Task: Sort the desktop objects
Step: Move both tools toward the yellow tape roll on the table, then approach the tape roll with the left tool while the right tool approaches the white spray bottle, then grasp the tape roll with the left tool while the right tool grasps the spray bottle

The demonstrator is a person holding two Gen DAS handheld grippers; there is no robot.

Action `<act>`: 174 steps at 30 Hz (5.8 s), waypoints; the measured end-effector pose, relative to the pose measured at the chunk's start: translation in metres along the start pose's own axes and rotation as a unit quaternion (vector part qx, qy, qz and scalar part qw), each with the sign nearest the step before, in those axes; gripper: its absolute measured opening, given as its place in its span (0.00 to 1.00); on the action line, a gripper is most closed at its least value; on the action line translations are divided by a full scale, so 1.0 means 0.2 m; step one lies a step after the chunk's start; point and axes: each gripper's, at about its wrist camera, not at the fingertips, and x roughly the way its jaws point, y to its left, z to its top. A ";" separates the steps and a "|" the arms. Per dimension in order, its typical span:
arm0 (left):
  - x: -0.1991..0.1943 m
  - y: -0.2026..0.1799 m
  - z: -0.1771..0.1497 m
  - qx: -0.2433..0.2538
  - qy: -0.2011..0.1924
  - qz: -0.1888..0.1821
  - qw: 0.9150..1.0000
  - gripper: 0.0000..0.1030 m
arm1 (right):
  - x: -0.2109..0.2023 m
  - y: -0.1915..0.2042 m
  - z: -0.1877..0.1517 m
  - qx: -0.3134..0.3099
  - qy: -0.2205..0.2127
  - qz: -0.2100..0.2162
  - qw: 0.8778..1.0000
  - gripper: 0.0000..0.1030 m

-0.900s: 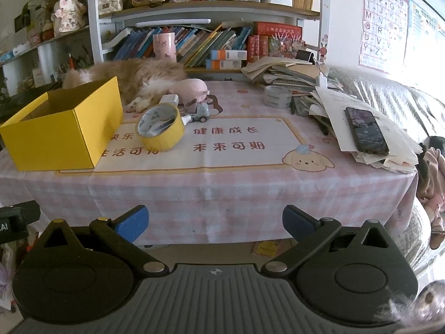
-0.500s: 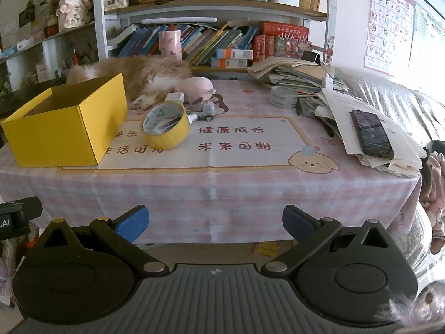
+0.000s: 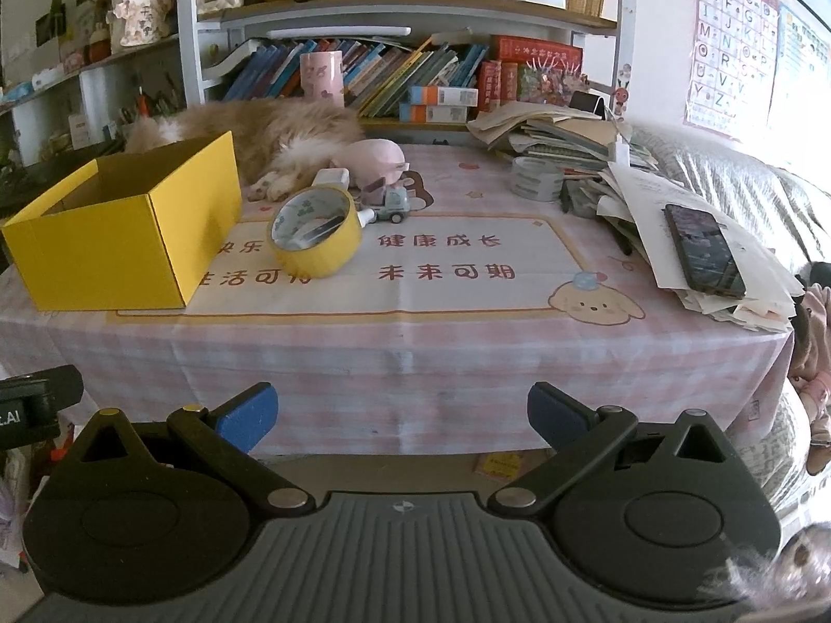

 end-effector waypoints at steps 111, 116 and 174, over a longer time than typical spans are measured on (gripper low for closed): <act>0.92 -0.82 0.50 -0.058 0.100 0.019 0.993 1.00 | 1.11 -0.73 0.72 0.025 0.064 0.139 0.988 1.00; 0.98 -0.80 0.50 -0.060 0.118 0.003 0.991 0.96 | 1.12 -0.71 0.73 0.021 0.063 0.139 0.988 1.00; 0.40 -0.47 0.82 -0.117 -0.041 0.013 0.992 0.89 | 1.31 -0.17 0.79 0.034 0.132 0.235 0.962 0.98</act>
